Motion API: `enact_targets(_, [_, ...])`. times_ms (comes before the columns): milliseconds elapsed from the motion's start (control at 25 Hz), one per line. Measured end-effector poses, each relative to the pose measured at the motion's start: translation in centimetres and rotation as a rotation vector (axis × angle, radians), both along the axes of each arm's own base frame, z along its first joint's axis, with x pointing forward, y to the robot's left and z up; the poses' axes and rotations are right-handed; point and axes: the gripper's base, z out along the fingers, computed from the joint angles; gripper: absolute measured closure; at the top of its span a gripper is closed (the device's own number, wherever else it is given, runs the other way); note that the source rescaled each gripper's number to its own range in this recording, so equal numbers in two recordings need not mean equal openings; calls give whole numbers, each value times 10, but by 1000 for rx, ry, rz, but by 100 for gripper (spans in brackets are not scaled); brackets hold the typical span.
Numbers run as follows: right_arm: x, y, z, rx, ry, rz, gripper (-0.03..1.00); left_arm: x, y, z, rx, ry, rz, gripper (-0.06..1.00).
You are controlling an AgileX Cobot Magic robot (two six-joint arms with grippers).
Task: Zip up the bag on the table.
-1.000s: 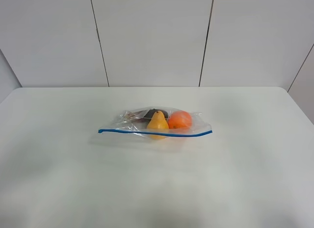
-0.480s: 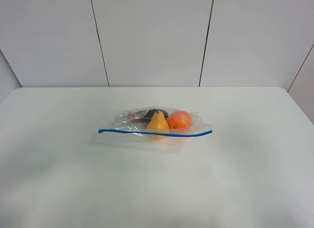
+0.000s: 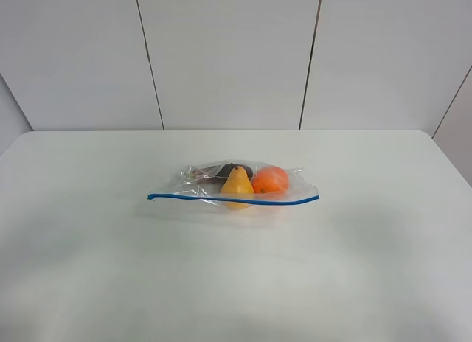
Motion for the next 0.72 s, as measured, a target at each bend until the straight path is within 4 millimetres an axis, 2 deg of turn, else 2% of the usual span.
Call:
enact_targets(400, [24, -3, -46, -16, 178, -30, -2, 0, 0, 0, 0, 0, 0, -4])
enact_targets(720, [25, -3, -46, -14, 174, -31, -2, 0, 0, 0, 0, 0, 0, -4])
